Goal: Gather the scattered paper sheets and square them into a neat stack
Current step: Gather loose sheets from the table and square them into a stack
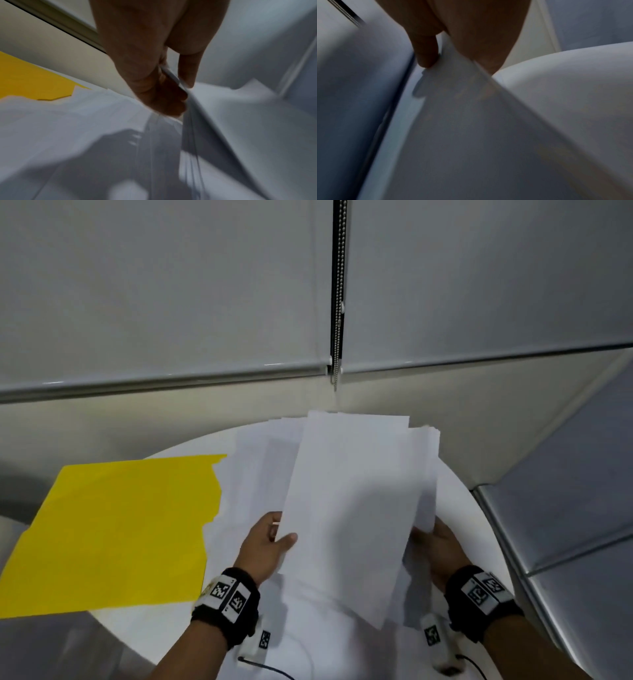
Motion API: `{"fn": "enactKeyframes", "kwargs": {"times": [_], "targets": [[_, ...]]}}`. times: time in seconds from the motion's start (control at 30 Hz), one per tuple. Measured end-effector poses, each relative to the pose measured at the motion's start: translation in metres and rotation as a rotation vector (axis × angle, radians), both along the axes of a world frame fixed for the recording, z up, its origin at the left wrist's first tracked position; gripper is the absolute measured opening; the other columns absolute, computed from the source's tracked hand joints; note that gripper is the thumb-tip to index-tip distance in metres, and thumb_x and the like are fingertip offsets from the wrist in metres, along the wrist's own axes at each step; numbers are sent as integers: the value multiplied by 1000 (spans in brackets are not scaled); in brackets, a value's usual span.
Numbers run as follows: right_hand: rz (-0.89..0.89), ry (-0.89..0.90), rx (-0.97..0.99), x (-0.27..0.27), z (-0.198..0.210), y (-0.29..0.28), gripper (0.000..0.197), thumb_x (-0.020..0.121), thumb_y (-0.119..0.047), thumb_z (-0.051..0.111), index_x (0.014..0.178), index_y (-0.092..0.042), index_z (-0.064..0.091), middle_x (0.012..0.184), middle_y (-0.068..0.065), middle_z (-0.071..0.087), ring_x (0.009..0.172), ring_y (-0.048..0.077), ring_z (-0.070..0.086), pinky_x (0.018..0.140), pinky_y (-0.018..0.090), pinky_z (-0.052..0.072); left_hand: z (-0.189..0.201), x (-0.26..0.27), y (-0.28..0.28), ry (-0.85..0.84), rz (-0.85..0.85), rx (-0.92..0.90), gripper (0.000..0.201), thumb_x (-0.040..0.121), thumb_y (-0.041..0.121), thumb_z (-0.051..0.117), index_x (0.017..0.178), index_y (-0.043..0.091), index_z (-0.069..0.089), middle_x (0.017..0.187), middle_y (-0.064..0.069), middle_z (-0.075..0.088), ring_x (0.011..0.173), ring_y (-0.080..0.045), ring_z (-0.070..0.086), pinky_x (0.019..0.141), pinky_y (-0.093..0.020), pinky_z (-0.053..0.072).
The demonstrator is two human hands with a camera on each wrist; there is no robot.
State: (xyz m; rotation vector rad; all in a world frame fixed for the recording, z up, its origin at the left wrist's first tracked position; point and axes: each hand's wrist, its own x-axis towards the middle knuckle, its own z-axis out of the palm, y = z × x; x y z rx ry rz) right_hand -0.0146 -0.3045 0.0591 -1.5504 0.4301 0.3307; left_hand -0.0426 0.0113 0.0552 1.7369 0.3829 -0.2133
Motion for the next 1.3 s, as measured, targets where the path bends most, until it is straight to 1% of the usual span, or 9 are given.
{"fn": "enactKeyframes", "kwargs": {"times": [0.13,0.23,0.37,0.53,0.7,0.87,1.07,1.2,1.3], "targets": [[13,-34,99,7,24,17,25,90,-9,58,112,-16,68,104,10,73,96,33,69,88,49,54,-17,-6,-11,132,-173,-47,54,72,42,77,122,33,58,121,14,68,116,-10,61,106,-42,44],[-27,-12,121,12,33,26,49,85,-54,60,118,-17,65,116,7,69,112,27,63,102,48,45,-21,4,-15,111,-155,-124,63,71,42,80,129,34,55,129,12,64,123,-13,58,109,-46,41],[135,-77,8,16,56,39,45,89,-65,34,111,-37,62,106,-8,71,80,18,69,73,36,53,-3,23,-28,55,-73,13,69,72,40,73,134,25,48,132,8,60,122,-15,56,108,-41,42],[221,0,-230,6,38,47,59,77,-66,61,125,-37,42,117,-10,59,90,20,70,80,45,57,-9,21,-41,139,-192,142,47,88,14,66,126,28,41,115,6,60,109,-21,59,90,-29,46],[47,195,-231,-8,-13,22,86,69,-69,67,137,-26,36,132,3,51,112,25,55,74,40,54,-41,15,-51,229,-367,236,73,90,14,60,151,26,22,136,-5,54,112,-22,55,92,-26,43],[-196,253,-89,-4,-31,-9,108,47,-79,71,135,-22,44,123,4,61,104,30,61,85,49,54,-55,14,-70,221,-394,225,71,93,10,53,152,26,18,145,-3,47,122,-21,51,99,-21,36],[-194,273,-188,5,-84,-49,95,43,-60,89,122,-17,58,114,8,68,98,32,67,85,54,55,-64,30,-84,272,-429,283,75,97,12,49,155,24,2,145,-10,45,119,-24,51,91,-21,38],[-84,187,-285,0,-77,-42,65,75,-7,77,133,-15,48,119,12,63,102,30,61,93,49,51,-66,33,-100,289,-502,312,75,98,14,48,155,24,0,140,-10,50,108,-19,53,87,-22,41],[-52,115,-351,1,-60,-44,55,81,-4,68,131,-18,50,118,8,63,102,28,60,94,47,51,-69,38,-103,244,-458,321,68,95,21,55,152,20,18,141,-8,49,120,-21,52,98,-26,42]]}}
